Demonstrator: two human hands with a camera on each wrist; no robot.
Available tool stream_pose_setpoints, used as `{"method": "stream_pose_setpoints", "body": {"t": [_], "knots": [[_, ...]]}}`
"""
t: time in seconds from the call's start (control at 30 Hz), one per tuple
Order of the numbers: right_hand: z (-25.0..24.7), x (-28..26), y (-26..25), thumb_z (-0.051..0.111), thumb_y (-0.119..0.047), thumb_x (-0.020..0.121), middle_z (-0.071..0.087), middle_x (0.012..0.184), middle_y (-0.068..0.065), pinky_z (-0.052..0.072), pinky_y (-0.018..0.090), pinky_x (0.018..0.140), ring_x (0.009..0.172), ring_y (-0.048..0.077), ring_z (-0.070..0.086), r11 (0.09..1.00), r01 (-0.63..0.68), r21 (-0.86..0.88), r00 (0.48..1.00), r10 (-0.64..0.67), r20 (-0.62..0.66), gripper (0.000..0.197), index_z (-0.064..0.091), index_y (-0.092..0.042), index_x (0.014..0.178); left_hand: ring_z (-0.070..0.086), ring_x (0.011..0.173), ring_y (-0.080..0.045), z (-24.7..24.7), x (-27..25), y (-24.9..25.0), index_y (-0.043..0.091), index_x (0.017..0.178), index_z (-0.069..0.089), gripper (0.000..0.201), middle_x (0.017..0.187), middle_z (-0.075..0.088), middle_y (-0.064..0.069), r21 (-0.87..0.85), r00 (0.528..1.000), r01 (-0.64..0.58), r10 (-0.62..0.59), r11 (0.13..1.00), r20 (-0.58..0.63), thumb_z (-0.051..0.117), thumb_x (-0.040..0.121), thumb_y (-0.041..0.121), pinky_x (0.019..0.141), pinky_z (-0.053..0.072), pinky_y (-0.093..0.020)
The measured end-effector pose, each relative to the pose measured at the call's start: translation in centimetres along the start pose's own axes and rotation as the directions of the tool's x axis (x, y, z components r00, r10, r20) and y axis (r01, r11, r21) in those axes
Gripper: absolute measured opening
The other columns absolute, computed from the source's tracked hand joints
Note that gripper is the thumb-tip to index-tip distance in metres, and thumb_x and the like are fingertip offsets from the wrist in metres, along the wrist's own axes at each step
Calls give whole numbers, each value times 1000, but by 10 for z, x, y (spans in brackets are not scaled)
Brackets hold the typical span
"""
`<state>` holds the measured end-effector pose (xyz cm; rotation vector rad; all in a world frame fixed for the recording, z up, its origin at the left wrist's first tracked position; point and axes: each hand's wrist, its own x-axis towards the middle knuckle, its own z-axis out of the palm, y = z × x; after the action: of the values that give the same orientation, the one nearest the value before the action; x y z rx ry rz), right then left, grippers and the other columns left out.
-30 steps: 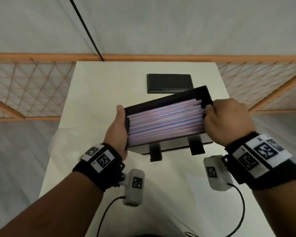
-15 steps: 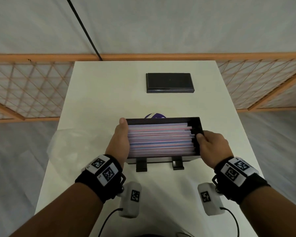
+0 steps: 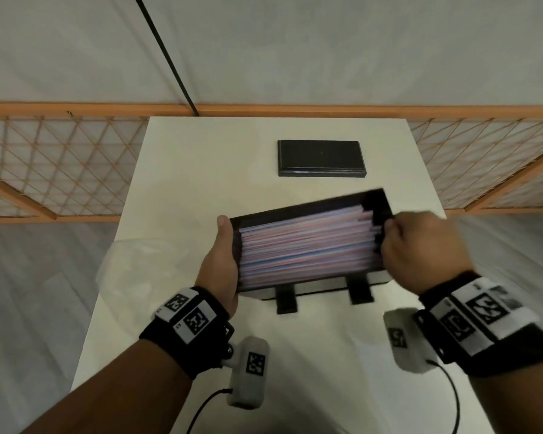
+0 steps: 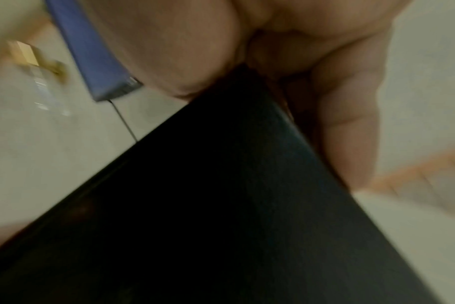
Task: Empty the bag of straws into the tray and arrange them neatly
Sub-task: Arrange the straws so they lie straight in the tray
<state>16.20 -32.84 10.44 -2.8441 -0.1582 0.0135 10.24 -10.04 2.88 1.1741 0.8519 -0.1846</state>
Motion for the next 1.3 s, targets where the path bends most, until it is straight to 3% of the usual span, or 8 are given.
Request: {"method": "stream_pose_setpoints", "body": {"t": [0.17,0.37,0.53,0.7,0.97,1.1,1.17,1.3], "knots": [[-29,2,-48,49,-15,85,33,60,7,18,29,50,49,20,22,966,76,-248,997,-78,4,20,38,-14,69,70,117,-27,2,2,-1,26,136,64,79,126,73,-6,-76,996,77,-72,994,60,22,94,78,104,51,-43],[-14,8,-13,51,-10,91,36,60,4,22,33,59,63,38,43,995,-5,-95,998,11,57,37,33,-16,59,73,108,-25,2,-2,10,25,122,71,78,114,78,-4,21,1000,-15,15,1000,9,25,92,81,100,54,-44],[25,5,25,46,-15,99,52,70,12,30,36,62,73,39,53,991,-118,70,984,107,144,29,50,-6,72,62,117,-28,5,-4,2,27,132,54,110,127,64,-4,234,993,-109,119,966,-28,24,55,101,109,44,-54],[53,0,48,46,-20,99,64,76,13,55,46,72,73,38,64,962,-206,179,956,158,248,28,58,-8,76,55,119,-32,13,-12,5,21,136,46,107,128,57,-6,395,992,-87,117,914,-53,15,61,92,111,40,-54],[33,-1,29,61,-32,93,68,88,0,40,27,69,76,22,60,976,-50,211,999,53,-8,19,66,-15,99,54,120,-30,8,-16,11,11,141,43,70,136,56,-10,603,933,-147,313,784,-180,27,100,65,98,37,-36],[41,2,-5,66,-16,92,68,70,8,55,33,61,57,21,64,709,-383,593,885,96,456,15,61,-11,79,57,100,-21,9,-20,23,20,108,58,45,112,62,2,516,814,-389,547,763,-194,38,99,60,88,39,-35],[50,6,-11,65,-11,94,67,71,16,58,37,60,54,23,65,568,-533,627,798,91,596,15,60,-5,81,60,79,-20,11,-19,30,22,89,59,46,91,67,1,282,859,-404,467,870,-210,39,93,63,76,47,-41],[58,19,-15,67,-15,93,69,70,17,60,39,60,58,28,69,580,-583,569,756,133,640,17,62,-3,82,53,49,-17,15,-22,35,11,89,59,45,63,65,-1,-39,958,-256,248,966,-141,39,107,48,47,39,-30]]}}
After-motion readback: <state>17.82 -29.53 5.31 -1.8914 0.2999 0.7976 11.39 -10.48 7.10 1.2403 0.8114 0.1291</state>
